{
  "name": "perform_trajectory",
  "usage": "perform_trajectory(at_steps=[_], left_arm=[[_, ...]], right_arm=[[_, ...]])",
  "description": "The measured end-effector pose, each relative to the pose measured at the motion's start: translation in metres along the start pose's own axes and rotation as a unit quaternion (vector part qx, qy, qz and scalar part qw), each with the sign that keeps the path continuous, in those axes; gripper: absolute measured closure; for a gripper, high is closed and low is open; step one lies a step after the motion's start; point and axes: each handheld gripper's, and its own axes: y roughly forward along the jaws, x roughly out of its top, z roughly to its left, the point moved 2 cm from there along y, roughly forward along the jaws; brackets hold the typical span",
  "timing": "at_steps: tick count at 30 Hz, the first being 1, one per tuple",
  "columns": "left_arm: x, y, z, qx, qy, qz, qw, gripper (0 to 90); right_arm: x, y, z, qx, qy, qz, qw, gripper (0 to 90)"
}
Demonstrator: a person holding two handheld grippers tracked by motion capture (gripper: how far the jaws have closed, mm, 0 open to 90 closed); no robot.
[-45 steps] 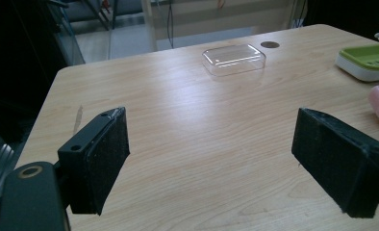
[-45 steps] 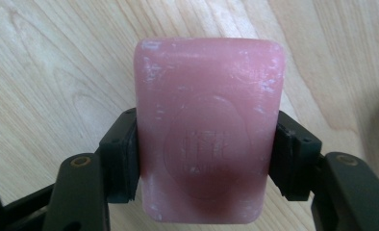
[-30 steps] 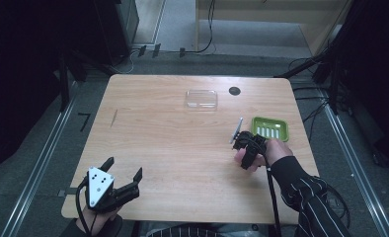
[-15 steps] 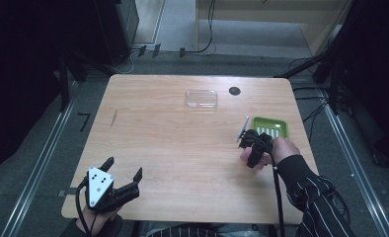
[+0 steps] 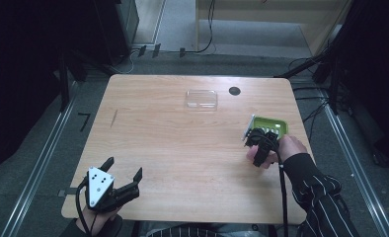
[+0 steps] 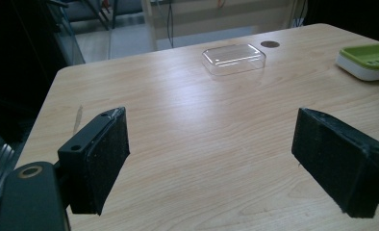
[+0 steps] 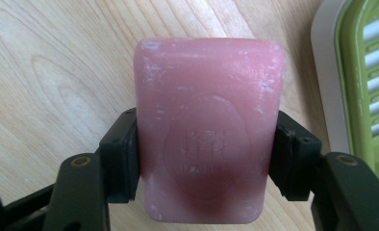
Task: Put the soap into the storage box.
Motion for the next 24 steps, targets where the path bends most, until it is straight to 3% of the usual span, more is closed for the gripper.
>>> perform_trajectory(at_steps=[24], left_arm=[[0.000,0.000,0.000,0.000,0.000,0.000,1.0000,13.4]], right_arm=[[-0.013,-0.005,-0.022,-0.005,0.026,-0.002,0.9997,38.7]])
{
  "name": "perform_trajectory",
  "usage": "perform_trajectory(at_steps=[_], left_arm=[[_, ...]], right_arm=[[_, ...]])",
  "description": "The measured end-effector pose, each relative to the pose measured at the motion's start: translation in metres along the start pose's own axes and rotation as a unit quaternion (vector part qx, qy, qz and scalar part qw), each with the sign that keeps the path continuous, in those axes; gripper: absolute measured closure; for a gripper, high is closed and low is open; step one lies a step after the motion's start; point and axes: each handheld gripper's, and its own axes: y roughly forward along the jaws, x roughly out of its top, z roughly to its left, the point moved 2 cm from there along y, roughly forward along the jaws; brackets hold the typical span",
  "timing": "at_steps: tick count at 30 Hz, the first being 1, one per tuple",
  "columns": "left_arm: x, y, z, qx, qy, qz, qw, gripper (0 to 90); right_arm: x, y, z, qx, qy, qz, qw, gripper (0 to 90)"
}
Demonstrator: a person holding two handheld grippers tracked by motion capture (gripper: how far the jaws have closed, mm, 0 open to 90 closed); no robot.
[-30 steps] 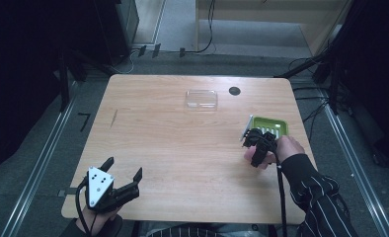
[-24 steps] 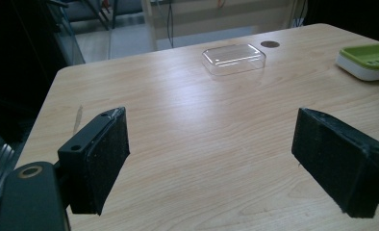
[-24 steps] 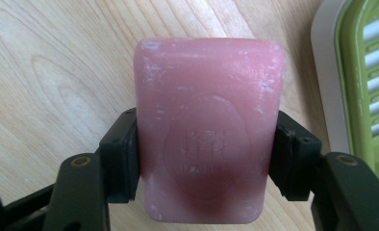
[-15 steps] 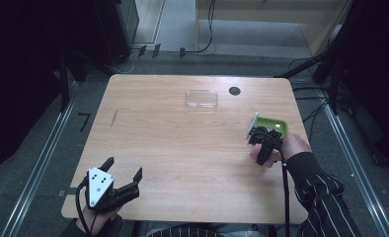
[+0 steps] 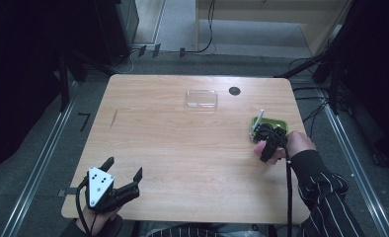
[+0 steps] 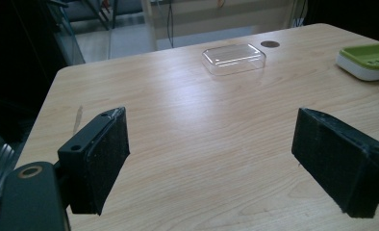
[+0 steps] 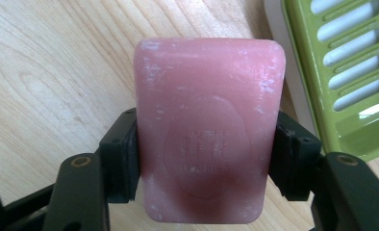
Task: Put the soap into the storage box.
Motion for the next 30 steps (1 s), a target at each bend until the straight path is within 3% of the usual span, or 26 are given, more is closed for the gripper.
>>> perform_trajectory(at_steps=[30], left_arm=[[0.000,0.001,-0.001,0.000,0.002,0.001,1.0000,13.4]], right_arm=[[-0.006,-0.012,-0.025,-0.006,0.026,-0.019,0.9995,38.7]])
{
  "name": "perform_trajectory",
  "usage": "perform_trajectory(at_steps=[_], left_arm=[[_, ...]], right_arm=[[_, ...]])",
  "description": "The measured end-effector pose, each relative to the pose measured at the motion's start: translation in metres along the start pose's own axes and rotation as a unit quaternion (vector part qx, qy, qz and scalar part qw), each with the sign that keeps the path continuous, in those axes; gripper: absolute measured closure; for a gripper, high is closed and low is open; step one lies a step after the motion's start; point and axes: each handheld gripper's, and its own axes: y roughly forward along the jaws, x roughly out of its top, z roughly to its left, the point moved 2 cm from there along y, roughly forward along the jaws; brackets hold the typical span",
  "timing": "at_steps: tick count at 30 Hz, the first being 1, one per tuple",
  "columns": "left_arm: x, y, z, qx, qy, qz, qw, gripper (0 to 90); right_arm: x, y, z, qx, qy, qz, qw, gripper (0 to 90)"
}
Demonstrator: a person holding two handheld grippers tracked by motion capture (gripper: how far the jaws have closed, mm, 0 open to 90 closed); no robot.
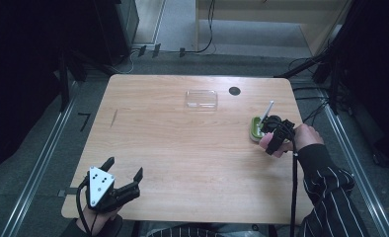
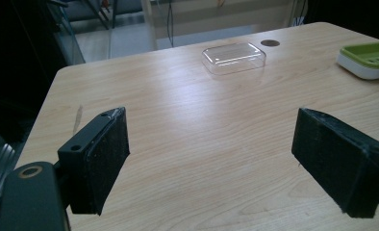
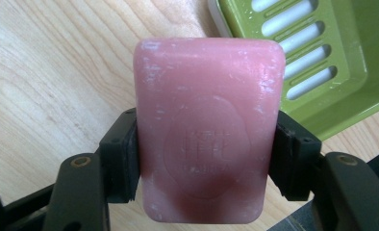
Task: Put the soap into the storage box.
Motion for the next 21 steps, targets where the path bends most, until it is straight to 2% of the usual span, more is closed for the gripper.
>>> perform_trajectory(at_steps=[21], left_arm=[[0.000,0.000,0.000,0.000,0.000,0.002,1.0000,13.4]], right_arm=[[0.009,-0.001,-0.017,-0.005,0.002,-0.005,1.0000,38.7]])
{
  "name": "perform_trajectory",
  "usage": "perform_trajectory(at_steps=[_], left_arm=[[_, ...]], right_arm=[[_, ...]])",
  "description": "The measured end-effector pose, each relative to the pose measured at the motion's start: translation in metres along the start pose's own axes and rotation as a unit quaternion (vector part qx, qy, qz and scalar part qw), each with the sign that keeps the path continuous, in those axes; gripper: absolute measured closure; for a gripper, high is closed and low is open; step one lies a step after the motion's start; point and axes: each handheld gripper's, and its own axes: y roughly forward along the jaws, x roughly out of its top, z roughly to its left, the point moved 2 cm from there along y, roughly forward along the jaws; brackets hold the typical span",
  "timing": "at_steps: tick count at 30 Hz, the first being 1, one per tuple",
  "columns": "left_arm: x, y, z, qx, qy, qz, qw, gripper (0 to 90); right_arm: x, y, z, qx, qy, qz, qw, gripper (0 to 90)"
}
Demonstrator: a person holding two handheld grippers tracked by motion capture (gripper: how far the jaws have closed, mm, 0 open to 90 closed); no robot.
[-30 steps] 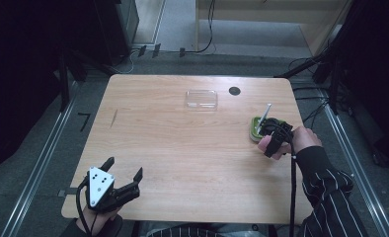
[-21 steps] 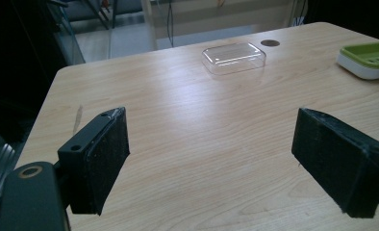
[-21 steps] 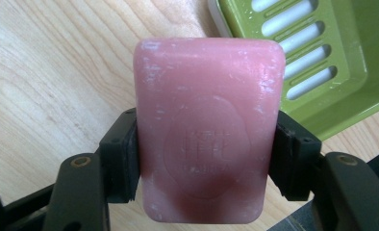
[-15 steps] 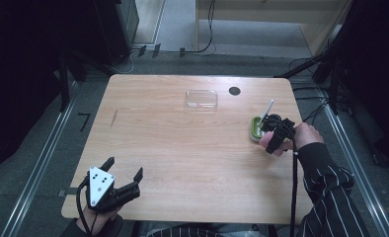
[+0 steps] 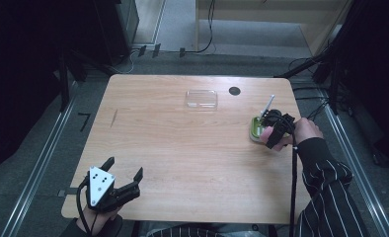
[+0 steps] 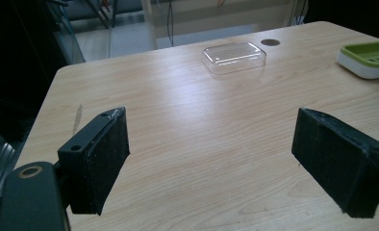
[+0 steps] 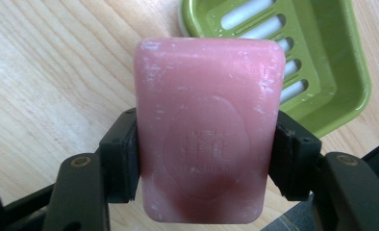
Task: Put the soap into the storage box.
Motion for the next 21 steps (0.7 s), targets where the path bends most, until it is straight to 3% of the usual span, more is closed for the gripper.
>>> perform_trajectory(at_steps=[6,21], left_arm=[[0.000,0.000,0.000,0.001,0.000,0.001,1.0000,13.4],[0.000,0.000,0.001,0.001,-0.001,0.000,1.0000,13.4]], right_arm=[[0.002,0.000,-0.008,0.000,0.010,-0.005,0.9999,38.7],[0.007,0.001,-0.025,-0.007,0.002,-0.012,0.9999,38.7]])
